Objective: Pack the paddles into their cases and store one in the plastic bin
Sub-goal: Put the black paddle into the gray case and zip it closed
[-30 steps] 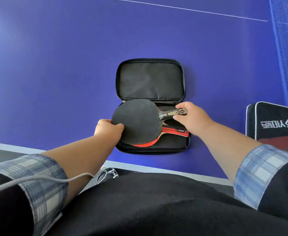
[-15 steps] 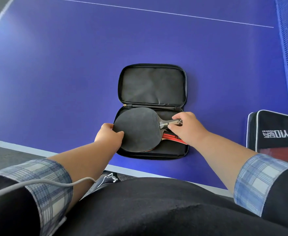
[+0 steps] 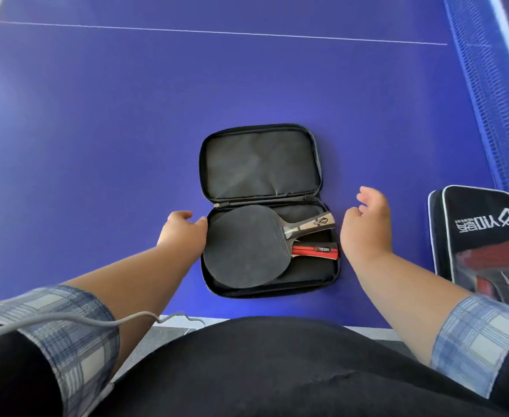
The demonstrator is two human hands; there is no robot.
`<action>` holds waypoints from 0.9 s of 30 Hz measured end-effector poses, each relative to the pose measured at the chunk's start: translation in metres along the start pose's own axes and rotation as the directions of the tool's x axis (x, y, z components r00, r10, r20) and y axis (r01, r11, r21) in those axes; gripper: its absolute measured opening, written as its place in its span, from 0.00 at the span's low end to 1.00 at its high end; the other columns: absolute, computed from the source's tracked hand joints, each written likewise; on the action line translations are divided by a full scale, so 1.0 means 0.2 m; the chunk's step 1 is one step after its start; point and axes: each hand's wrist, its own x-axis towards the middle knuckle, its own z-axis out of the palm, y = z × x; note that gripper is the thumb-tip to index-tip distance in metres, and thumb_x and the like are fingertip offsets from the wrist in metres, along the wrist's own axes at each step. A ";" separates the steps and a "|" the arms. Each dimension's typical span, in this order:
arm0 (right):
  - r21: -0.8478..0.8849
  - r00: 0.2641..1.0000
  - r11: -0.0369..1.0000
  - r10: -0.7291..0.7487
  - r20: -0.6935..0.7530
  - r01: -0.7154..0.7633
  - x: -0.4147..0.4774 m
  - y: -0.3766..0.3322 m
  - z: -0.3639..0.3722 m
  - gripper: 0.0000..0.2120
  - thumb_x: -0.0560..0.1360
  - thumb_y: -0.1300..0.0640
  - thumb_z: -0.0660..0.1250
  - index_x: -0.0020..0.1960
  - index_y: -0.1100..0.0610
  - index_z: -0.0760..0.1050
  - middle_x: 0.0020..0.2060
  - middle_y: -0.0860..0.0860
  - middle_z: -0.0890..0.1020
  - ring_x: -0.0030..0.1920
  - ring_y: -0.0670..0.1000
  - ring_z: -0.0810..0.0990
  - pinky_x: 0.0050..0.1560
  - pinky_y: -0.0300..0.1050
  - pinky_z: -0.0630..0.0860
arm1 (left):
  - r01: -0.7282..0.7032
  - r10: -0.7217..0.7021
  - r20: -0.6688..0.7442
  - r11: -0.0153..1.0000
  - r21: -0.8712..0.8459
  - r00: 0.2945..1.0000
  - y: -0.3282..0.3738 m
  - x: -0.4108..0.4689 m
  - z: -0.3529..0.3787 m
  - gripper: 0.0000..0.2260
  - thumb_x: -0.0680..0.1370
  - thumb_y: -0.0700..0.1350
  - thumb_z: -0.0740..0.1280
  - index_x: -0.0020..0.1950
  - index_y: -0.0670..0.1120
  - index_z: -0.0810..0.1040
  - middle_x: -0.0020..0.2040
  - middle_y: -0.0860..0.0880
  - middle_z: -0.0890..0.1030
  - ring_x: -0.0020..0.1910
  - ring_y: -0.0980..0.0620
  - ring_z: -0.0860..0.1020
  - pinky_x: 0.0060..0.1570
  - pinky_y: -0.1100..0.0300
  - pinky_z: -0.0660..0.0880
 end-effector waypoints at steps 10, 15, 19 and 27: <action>-0.411 0.801 0.701 -0.410 0.436 0.583 -0.31 -0.20 0.37 0.23 0.76 0.49 0.68 0.70 0.52 0.74 0.69 0.55 0.74 0.70 0.58 0.70 0.71 0.57 0.67 | -0.117 0.107 0.167 0.992 0.047 0.980 0.39 0.44 -0.05 0.31 0.78 0.56 0.64 0.79 0.52 0.58 0.58 0.47 0.79 0.39 0.51 0.75 0.33 0.57 0.69; -0.578 0.716 0.447 -0.252 0.651 0.683 -0.43 -0.16 0.56 0.37 0.76 0.34 0.59 0.80 0.45 0.52 0.81 0.55 0.51 0.80 0.60 0.47 0.75 0.67 0.47 | -0.188 0.166 0.246 0.980 0.071 0.955 0.37 0.54 -0.07 0.22 0.77 0.50 0.64 0.71 0.54 0.69 0.50 0.47 0.80 0.34 0.49 0.74 0.30 0.61 0.68; -0.606 0.733 0.447 -0.192 0.653 0.657 -0.44 -0.16 0.56 0.36 0.78 0.33 0.56 0.81 0.45 0.50 0.81 0.54 0.47 0.80 0.59 0.43 0.77 0.64 0.46 | -0.199 0.187 0.295 0.980 0.010 0.937 0.36 0.56 -0.09 0.17 0.77 0.50 0.66 0.66 0.53 0.72 0.56 0.54 0.80 0.41 0.49 0.78 0.34 0.59 0.73; -0.664 0.838 0.514 -0.274 0.473 0.543 -0.58 -0.19 0.59 0.26 0.73 0.41 0.70 0.69 0.48 0.76 0.66 0.52 0.77 0.63 0.57 0.75 0.59 0.56 0.73 | -0.325 0.295 0.390 0.946 0.011 0.872 0.38 0.49 -0.16 0.16 0.78 0.52 0.64 0.66 0.55 0.71 0.55 0.54 0.79 0.48 0.49 0.79 0.37 0.59 0.73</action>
